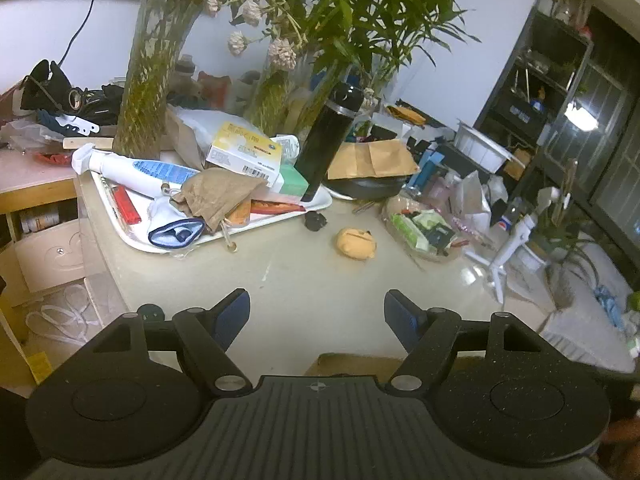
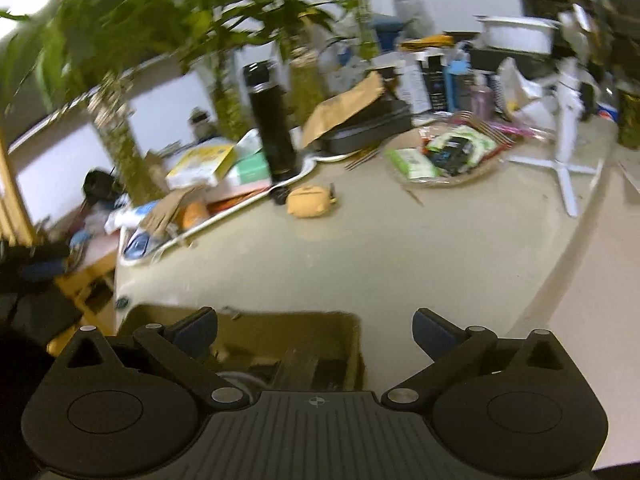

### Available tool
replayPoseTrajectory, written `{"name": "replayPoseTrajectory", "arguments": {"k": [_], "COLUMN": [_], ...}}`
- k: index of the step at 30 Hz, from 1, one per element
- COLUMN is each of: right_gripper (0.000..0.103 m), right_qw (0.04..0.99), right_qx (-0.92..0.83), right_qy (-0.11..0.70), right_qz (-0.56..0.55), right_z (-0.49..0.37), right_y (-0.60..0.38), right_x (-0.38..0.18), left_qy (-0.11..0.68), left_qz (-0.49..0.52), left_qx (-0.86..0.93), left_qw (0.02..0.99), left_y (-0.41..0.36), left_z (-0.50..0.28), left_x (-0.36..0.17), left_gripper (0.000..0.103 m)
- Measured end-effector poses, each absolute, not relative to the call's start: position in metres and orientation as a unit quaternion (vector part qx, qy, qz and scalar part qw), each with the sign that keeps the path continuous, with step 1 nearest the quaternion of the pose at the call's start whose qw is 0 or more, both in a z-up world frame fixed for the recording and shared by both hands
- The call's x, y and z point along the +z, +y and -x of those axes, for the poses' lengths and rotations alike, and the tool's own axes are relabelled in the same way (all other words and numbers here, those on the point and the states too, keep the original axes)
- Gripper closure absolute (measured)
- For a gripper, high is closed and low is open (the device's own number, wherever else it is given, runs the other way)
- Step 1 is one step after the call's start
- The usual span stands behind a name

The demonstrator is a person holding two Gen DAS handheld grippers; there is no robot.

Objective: Organize rigid objects
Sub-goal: 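Move both open tools back over the table toward the yellow case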

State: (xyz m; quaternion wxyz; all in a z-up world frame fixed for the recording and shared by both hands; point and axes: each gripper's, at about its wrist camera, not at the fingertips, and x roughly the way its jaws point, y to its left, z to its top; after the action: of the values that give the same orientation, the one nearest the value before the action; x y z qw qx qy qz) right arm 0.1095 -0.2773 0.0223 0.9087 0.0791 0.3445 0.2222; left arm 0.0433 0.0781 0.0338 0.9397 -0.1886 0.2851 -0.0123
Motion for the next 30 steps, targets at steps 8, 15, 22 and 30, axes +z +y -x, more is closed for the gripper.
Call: {"name": "replayPoseTrajectory", "arguments": {"k": [8,15,22,30], "right_gripper": [0.0,0.0,0.0,0.0], "right_qw": [0.906,0.908,0.913,0.912], "right_qx": [0.208,0.213,0.213,0.211], "right_qy": [0.345,0.342,0.337,0.342], "right_qz": [-0.131,-0.117,-0.087,-0.08], "right_z": [-0.121,-0.123,-0.116,-0.116], "right_y": [-0.288,-0.279,-0.273,-0.27], "right_x": [0.023,0.024,0.023,0.022], "left_qy": [0.284,0.288,0.294,0.299], "left_qz": [0.157,0.158,0.15,0.142], "left_qx": [-0.016,-0.014,-0.016,-0.019], "left_qw": [0.946,0.945,0.944,0.943], "left_y": [0.078,0.077,0.074,0.069], "left_z": [-0.03,-0.032,-0.032,-0.033], "left_x": [0.031,0.031,0.029,0.028], "left_gripper": [0.029,0.029,0.029,0.029]}}
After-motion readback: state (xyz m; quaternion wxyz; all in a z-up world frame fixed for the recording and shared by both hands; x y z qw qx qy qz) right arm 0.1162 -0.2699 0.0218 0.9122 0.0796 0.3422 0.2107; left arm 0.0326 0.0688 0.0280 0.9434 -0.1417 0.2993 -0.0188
